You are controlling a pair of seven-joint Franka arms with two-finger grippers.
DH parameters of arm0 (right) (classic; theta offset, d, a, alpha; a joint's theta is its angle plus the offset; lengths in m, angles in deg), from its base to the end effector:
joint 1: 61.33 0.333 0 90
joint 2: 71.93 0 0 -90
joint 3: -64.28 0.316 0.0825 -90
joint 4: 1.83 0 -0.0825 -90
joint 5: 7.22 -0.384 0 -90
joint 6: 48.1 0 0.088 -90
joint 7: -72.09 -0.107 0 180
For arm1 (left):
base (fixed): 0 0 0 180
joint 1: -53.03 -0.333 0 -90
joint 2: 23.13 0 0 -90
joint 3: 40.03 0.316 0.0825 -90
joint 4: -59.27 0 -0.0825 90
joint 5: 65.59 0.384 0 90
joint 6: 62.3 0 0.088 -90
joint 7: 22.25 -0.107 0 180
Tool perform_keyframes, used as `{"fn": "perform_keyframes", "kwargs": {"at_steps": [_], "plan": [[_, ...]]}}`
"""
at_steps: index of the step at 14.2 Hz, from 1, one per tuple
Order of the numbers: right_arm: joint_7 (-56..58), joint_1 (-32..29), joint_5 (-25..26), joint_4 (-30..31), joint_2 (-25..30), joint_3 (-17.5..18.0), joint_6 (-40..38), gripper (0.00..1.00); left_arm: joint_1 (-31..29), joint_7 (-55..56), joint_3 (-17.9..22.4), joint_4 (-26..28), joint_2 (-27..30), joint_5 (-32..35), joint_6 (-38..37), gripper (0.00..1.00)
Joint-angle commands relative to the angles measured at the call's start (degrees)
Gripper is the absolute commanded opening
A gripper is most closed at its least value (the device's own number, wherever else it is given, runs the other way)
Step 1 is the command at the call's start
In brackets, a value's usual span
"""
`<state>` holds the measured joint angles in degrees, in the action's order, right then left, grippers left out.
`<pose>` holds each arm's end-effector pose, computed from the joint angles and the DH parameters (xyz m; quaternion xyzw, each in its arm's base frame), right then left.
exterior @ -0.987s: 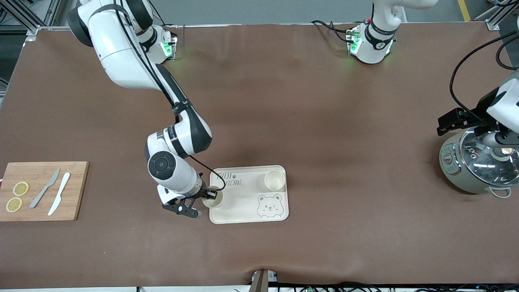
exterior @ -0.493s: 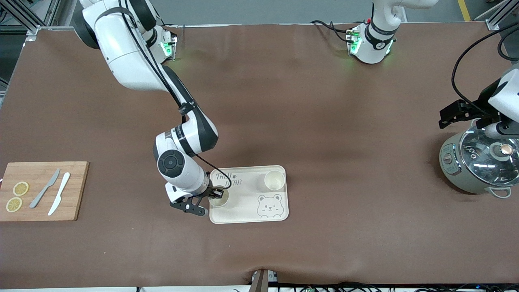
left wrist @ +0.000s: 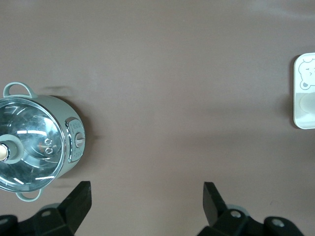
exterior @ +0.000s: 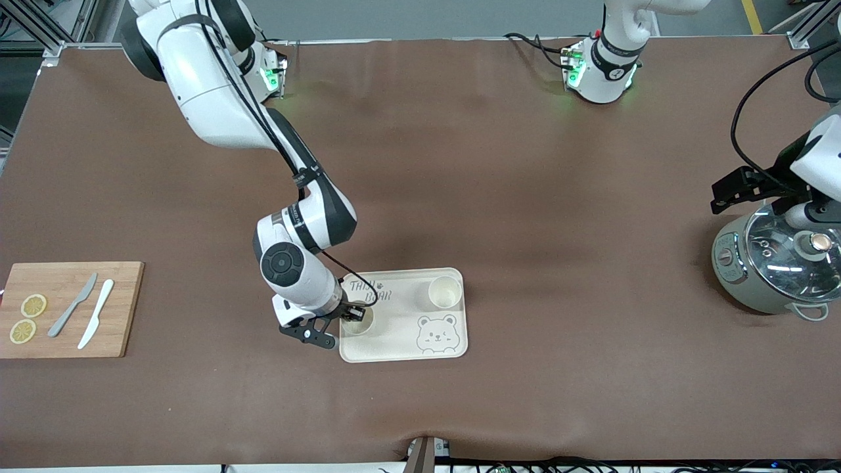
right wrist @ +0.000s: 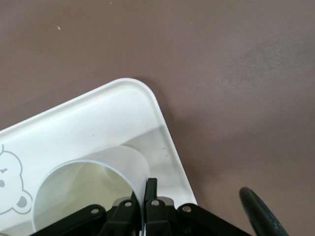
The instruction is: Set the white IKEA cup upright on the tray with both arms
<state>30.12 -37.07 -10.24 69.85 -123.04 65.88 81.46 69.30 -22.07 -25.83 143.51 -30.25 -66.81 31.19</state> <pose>0.6906 0.3299 0.2329 -0.9847 0.1609 -0.0313 0.0594 0.5969 -0.0332 0.6081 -0.9996 0.0173 -0.0206 0.0041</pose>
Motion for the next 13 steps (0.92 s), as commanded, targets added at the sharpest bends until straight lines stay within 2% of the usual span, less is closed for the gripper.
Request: {"fn": "perform_keyframes", "kwargs": {"at_steps": [1, 4, 7, 11, 12, 13], "plan": [[-1.3, 0.5, 0.6, -0.2, -0.3, -0.2, 0.5, 0.00, -0.7, 0.6, -0.5, -1.4, -0.9, 1.3, 0.1, 1.00], [-1.3, 0.8, 0.6, -0.2, -0.5, -0.1, 0.6, 0.00, -4.1, 0.5, -3.0, -1.4, -0.8, 1.0, 0.5, 1.00], [-1.6, 0.8, 0.5, 0.0, -0.8, -0.2, 2.2, 0.00, -10.9, 0.7, -10.3, -1.4, -0.7, 1.1, 0.9, 1.00], [-2.2, 0.9, 0.7, 0.9, -0.8, -0.1, 2.9, 0.01, -16.9, 1.7, -16.9, -1.5, -0.8, 1.3, 0.9, 1.00], [-2.2, 0.9, 0.7, 0.9, -0.8, -0.2, 2.9, 0.11, -18.7, 1.9, -19.0, -1.8, -0.8, 1.2, 0.9, 1.00], [-2.2, 0.8, 0.7, 0.9, -0.7, -0.1, 2.9, 0.25, -19.3, 2.2, -19.9, -2.2, -0.8, 1.3, 0.9, 1.00]]}}
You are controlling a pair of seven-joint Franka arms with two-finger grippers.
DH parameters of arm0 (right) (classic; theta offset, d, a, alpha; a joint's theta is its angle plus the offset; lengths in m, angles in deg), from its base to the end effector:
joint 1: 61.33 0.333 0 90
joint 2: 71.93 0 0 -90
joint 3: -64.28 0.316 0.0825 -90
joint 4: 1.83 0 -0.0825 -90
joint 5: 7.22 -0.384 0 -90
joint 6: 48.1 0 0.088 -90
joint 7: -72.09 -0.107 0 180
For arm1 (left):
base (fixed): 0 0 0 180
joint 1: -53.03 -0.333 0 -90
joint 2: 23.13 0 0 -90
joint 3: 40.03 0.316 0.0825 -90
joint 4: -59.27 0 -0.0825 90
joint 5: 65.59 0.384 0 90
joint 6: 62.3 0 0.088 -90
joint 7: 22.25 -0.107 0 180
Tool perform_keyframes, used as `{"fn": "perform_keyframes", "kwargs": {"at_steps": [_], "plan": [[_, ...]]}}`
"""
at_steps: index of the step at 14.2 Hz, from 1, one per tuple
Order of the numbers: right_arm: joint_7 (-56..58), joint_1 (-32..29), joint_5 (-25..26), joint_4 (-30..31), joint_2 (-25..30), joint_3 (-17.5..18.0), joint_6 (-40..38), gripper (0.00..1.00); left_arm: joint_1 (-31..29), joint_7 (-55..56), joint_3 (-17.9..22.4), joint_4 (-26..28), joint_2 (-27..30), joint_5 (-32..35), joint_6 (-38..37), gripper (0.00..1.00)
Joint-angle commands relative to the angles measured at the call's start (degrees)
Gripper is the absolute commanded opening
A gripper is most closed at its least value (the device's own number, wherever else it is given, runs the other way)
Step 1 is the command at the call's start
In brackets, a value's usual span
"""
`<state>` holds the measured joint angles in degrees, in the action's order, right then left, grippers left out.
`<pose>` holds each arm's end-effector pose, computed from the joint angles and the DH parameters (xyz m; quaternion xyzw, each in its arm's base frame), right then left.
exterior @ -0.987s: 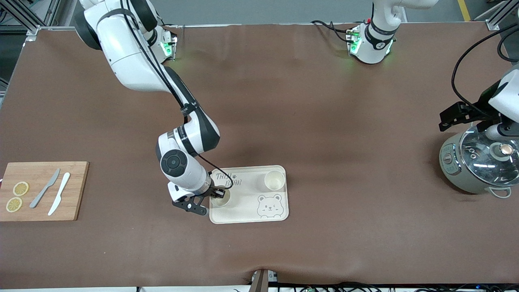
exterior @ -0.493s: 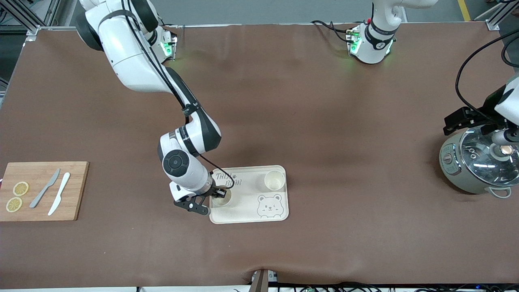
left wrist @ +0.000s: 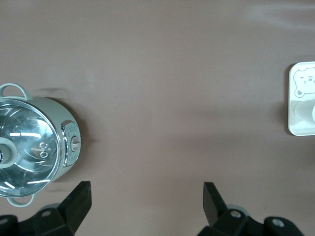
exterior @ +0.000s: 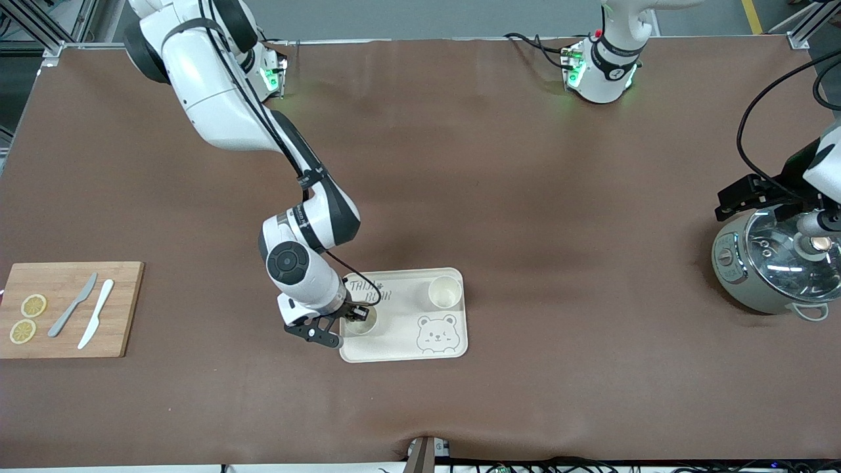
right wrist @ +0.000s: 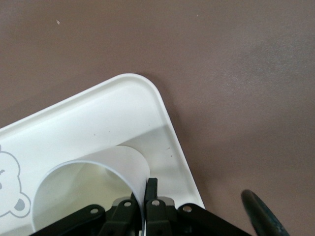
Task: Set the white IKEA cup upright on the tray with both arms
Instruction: 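Open the right gripper and lift it away from the cup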
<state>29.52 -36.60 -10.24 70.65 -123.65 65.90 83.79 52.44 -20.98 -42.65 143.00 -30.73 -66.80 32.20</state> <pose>0.6873 0.3352 0.2224 -0.9839 0.1628 -0.0375 0.0639 0.6027 -0.0216 0.6070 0.9995 -0.0058 0.0273 0.0144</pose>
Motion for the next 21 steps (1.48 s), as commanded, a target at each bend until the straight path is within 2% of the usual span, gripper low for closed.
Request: {"fn": "perform_keyframes", "kwargs": {"at_steps": [1, 2, 3, 5, 13, 17, 21], "plan": [[-1.6, 0.3, 0.7, 0.1, -0.1, -0.2, 0.5, 0.44, -2.5, 1.1, -3.2, -2.3, -0.6, 1.2, -0.1, 1.00], [-1.5, 0.3, 0.7, 0.1, -0.1, -0.2, 0.4, 0.66, -2.3, 1.0, -3.2, -3.0, -0.9, 1.2, -0.1, 1.00], [-1.5, 0.2, 0.9, 0.1, -0.1, -0.2, 0.4, 0.99, -2.2, 1.0, -3.1, -4.2, -1.4, 1.3, -0.1, 1.00], [-1.2, 0.1, 1.1, 0.1, -0.1, -0.2, 0.5, 1.00, -2.1, 0.9, -2.8, -6.0, -2.2, 1.3, -0.1, 1.00], [-0.5, -0.1, 1.1, 0.1, 1.1, -0.2, -0.7, 1.00, -2.1, 1.0, -2.7, -7.2, -2.2, 1.3, -0.5, 1.00], [-0.2, -0.5, 3.0, -0.8, 5.7, -0.3, -10.8, 1.00, -2.0, 1.1, -2.8, -7.2, -2.1, 1.3, -0.7, 1.00], [2.2, -1.3, 2.9, -0.6, 15.4, -0.1, -23.4, 1.00, -2.2, 1.1, -2.7, -7.2, -2.2, 1.4, -0.7, 1.00]]}}
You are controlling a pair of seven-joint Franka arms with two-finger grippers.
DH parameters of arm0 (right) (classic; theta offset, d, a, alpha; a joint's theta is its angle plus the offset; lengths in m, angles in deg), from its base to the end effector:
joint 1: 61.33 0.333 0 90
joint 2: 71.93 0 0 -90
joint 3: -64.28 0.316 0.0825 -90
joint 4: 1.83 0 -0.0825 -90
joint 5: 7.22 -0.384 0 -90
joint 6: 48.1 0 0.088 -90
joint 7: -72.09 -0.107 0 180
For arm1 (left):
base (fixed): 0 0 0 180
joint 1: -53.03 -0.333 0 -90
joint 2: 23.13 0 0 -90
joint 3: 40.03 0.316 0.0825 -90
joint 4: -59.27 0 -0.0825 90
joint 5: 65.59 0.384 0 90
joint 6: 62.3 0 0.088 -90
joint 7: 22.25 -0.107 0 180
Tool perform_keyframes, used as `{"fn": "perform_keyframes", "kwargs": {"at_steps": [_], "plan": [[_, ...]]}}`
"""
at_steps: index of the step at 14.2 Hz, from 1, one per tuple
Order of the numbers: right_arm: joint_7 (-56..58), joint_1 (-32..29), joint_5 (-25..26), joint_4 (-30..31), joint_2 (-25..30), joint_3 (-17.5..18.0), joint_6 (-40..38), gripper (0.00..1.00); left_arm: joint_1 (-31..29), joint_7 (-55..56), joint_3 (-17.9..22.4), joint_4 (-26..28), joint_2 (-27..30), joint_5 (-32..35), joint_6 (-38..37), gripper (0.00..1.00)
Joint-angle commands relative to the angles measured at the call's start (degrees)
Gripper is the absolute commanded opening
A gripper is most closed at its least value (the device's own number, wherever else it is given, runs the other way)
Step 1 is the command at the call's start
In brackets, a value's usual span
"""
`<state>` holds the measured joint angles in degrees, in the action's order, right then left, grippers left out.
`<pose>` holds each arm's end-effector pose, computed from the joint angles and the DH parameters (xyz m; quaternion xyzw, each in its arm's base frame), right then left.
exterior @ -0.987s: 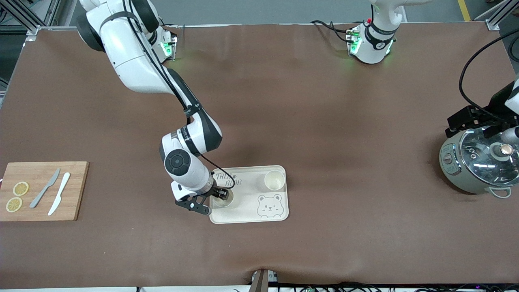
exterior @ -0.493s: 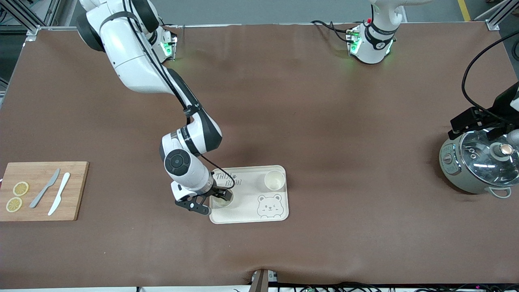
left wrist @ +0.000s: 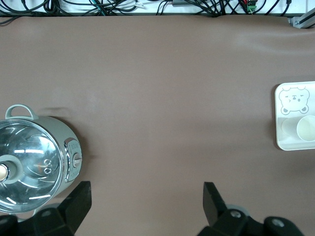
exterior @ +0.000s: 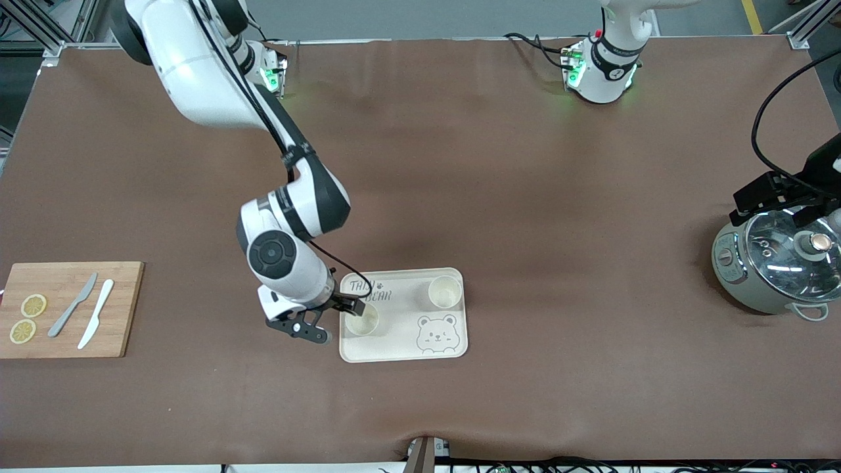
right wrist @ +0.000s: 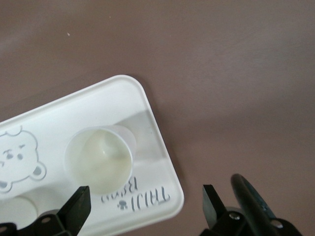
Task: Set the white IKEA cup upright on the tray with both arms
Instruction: 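Open the right gripper and lift it away from the cup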
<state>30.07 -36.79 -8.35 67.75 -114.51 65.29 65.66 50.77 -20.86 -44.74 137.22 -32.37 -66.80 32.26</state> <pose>0.6797 0.3224 0.3370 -0.9886 0.1494 -0.0033 0.0203 0.6120 -0.0236 0.6384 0.9977 -0.0081 0.0639 0.0193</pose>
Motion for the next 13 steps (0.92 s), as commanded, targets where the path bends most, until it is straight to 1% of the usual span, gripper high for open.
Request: {"fn": "perform_keyframes", "kwargs": {"at_steps": [1, 5, 8, 10, 13], "plan": [[2.6, -1.6, 0.5, 2.3, 8.8, 0.6, -9.4, 1.00, -0.6, 1.0, -0.6, -1.4, -0.5, 1.4, -0.8, 1.00], [5.0, -2.6, 0.4, 2.6, 20.1, 0.6, -23.9, 1.00, -0.7, 1.0, -0.1, -1.4, -0.5, 1.4, -0.8, 1.00], [15.2, -8.5, 0.3, 3.0, 27.1, 0.6, -32.9, 1.00, -0.7, 1.0, -0.1, -1.5, -0.5, 1.5, -0.8, 1.00], [22.5, -13.1, 0.4, 4.8, 31.0, 0.5, -35.4, 1.00, -0.8, 1.0, -0.1, -1.4, -0.4, 1.5, -0.8, 1.00], [33.3, -21.1, 0.4, 11.7, 37.6, 0.5, -34.8, 1.00, -0.8, 1.0, 0.0, -1.4, -0.2, 1.6, -0.8, 1.00]]}}
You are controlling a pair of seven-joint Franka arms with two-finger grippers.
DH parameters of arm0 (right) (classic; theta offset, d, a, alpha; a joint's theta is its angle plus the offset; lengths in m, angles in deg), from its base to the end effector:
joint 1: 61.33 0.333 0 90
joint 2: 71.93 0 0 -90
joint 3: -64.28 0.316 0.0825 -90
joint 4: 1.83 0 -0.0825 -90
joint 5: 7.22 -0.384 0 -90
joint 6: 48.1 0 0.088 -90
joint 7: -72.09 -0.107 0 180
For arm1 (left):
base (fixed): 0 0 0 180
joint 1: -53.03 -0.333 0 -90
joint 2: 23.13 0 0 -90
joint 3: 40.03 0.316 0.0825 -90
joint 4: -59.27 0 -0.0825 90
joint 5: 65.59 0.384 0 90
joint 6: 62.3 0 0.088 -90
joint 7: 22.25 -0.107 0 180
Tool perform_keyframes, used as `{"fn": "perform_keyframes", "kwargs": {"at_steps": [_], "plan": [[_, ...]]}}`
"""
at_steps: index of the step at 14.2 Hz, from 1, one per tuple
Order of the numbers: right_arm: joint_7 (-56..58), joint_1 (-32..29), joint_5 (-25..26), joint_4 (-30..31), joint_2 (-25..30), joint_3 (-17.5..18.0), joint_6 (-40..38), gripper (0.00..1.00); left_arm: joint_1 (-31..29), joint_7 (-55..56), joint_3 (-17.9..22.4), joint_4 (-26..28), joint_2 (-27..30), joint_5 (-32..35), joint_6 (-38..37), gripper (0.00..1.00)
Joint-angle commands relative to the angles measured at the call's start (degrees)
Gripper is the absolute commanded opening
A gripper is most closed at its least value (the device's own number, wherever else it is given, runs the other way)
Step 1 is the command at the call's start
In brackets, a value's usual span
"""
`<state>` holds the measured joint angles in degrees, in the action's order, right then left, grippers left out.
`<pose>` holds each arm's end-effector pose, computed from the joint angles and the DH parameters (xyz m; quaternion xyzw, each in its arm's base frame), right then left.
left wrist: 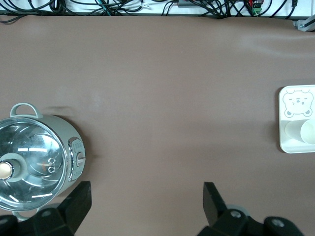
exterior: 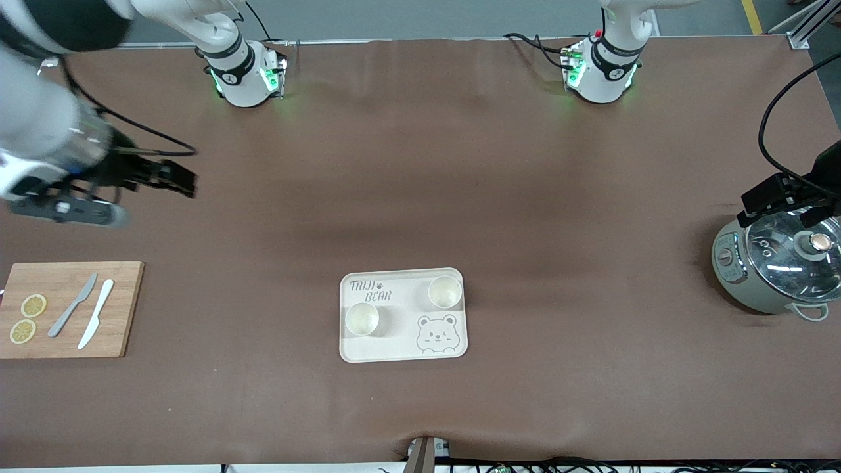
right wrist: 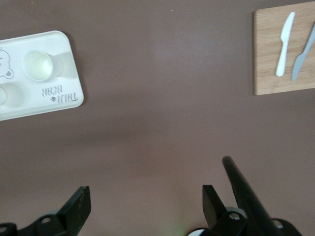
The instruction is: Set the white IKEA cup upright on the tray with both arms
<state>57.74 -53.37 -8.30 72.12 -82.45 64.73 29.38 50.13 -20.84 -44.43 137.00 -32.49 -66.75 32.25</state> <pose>0.5808 0.0877 0.6309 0.9968 -0.0503 -0.0617 0.0022 0.6130 -0.0136 0.6389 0.9977 0.0003 0.0649 0.0180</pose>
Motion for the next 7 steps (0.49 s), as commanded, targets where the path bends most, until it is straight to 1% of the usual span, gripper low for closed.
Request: {"fn": "perform_keyframes", "kwargs": {"at_steps": [1, 4, 7], "plan": [[8.7, -7.3, 0.4, 7.8, 6.0, 1.0, 1.7, 1.00, -0.2, 1.0, -0.3, -1.2, -0.1, 1.6, -0.8, 1.00], [14.6, -12.8, 0.4, 7.9, 5.5, 1.0, 2.6, 1.00, -0.3, 1.0, -0.3, -1.2, -0.1, 1.6, -0.8, 1.00], [15.1, -13.7, 0.4, 8.0, 5.3, 1.0, 3.2, 1.00, -0.3, 1.0, -0.3, -1.2, -0.1, 1.6, -0.8, 1.00]]}}
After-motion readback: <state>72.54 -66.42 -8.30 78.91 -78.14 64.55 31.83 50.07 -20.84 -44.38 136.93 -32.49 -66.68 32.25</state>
